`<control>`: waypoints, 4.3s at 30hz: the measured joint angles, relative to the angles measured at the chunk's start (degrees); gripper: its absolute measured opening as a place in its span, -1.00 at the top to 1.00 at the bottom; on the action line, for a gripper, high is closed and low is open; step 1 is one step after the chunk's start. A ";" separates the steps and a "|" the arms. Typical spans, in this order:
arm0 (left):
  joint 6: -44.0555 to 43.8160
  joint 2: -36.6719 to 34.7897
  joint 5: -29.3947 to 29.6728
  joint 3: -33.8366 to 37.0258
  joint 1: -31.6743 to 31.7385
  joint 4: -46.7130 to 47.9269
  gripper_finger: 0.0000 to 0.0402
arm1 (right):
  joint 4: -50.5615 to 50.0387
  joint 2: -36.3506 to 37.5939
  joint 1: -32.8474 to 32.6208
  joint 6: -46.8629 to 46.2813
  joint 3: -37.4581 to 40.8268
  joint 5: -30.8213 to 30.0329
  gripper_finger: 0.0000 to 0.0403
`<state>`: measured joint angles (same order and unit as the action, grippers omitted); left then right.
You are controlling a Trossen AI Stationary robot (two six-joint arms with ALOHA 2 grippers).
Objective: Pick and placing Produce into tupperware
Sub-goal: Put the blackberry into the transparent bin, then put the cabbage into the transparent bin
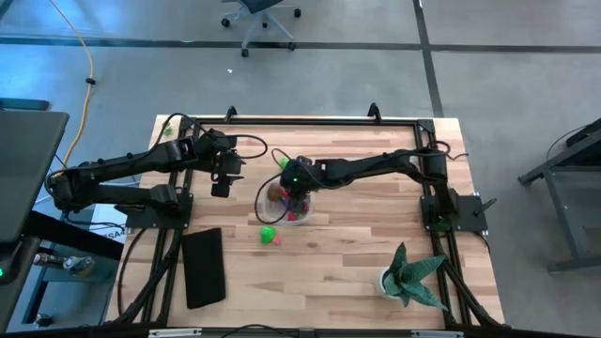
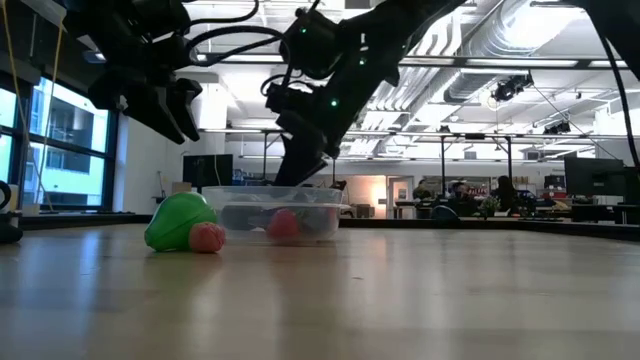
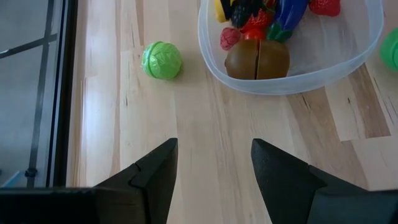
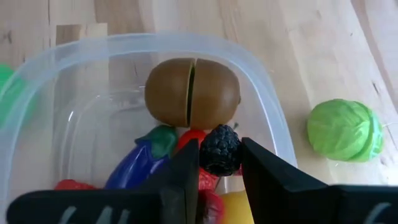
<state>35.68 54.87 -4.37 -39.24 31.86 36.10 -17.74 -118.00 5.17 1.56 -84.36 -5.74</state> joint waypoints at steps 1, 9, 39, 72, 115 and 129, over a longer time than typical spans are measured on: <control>0.00 0.00 -0.01 0.00 0.00 -0.02 0.04 | -0.12 -0.25 0.02 0.12 -0.24 0.06 0.58; 0.00 0.00 0.60 0.00 0.00 0.00 0.04 | -0.80 -0.70 0.02 -0.02 -0.35 -0.02 0.38; 0.00 0.00 0.60 0.00 0.00 -0.02 0.04 | 10.24 43.10 -1.33 -0.69 34.34 -2.97 0.61; 0.00 0.00 0.60 0.01 0.01 -0.02 0.04 | 11.58 61.33 -1.84 -1.60 47.72 -2.87 0.61; -13.49 7.55 0.97 -1.15 0.08 -13.30 0.04 | 11.43 61.31 -1.84 -1.57 47.72 -2.91 0.61; 4.60 38.26 1.09 -33.71 0.55 6.04 0.04 | 11.17 61.29 -1.83 -1.57 47.72 -2.91 0.61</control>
<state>40.28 93.13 -3.28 -72.95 32.41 42.14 -6.57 -56.71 3.34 -0.01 -36.64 -8.64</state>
